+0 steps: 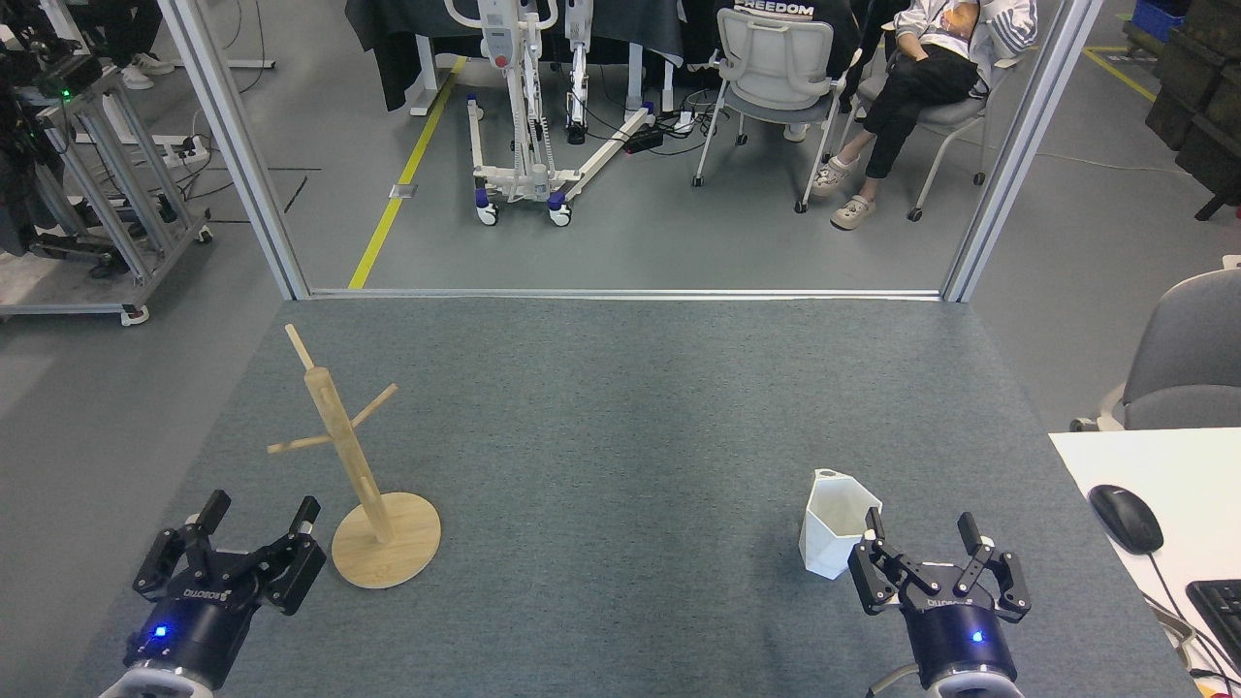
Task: Hang cup on storage rack
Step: 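Close the right gripper around the white hexagonal cup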
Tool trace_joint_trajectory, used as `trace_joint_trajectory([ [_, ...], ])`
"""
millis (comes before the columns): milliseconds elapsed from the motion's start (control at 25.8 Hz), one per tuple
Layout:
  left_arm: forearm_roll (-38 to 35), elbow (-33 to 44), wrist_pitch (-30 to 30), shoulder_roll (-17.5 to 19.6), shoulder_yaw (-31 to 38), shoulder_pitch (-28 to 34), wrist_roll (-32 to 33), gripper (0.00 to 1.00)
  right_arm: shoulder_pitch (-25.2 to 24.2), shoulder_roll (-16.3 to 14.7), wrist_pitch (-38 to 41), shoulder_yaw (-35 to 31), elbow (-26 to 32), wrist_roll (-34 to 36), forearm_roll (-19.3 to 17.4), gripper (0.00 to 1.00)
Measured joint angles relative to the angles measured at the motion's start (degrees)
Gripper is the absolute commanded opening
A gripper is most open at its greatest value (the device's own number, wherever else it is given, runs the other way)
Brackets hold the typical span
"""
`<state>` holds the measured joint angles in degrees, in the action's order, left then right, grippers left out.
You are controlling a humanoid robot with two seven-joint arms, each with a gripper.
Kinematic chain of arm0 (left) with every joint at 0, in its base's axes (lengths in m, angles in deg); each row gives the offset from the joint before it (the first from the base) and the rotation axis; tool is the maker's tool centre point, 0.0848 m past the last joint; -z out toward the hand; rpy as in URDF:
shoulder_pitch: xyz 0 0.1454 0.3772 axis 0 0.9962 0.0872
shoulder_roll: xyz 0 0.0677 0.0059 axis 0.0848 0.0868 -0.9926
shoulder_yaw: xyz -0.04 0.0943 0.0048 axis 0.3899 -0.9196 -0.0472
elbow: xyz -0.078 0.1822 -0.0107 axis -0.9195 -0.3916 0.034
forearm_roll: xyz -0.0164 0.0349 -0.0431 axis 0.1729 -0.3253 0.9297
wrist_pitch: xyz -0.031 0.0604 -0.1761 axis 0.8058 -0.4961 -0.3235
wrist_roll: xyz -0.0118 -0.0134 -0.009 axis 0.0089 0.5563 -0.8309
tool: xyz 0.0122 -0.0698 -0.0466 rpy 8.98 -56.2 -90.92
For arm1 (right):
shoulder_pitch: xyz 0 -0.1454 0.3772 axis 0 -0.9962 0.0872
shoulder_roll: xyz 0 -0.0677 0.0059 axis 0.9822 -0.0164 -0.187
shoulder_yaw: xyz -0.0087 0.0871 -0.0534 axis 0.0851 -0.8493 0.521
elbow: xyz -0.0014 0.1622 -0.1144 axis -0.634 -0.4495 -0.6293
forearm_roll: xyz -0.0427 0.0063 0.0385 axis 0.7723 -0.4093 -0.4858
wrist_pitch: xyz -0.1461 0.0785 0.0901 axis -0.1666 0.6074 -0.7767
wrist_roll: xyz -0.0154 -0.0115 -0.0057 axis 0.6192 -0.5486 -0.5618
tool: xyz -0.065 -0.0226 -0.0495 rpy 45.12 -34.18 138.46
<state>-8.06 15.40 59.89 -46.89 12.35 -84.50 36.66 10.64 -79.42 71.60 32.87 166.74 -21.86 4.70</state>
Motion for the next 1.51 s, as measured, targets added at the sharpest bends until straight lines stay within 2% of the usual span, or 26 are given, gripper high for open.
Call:
trace_joint_trajectory([
  [310, 2.8, -0.1, 0.4, -0.7, 0.2, 0.8, 0.6, 1.0, 0.5, 0.1, 0.0, 1.2, -1.7, 0.0, 0.0, 0.99],
  [658, 3.1, 0.1, 1.7, -1.3, 0.4, 0.2, 0.5, 1.0, 6.2, 0.6, -0.6, 7.6, -12.7, 0.1, 0.2, 0.99],
  [891, 3.1, 0.0, 5.2, -1.2, 0.4, 0.1, 0.5, 1.0, 6.6, 0.7, -0.6, 9.0, -13.8, 0.2, 0.2, 0.99],
  [1162, 3.1, 0.2, 5.5, -1.2, 0.3, 0.1, 0.6, 1.0, 7.0, 0.5, -0.3, 9.2, -15.6, 0.1, 0.1, 0.99],
  [1511, 3.2, 0.2, 5.3, -1.2, 0.3, 0.0, 0.5, 1.0, 12.8, 0.8, -0.2, 9.4, -23.3, 0.0, -0.3, 0.99],
])
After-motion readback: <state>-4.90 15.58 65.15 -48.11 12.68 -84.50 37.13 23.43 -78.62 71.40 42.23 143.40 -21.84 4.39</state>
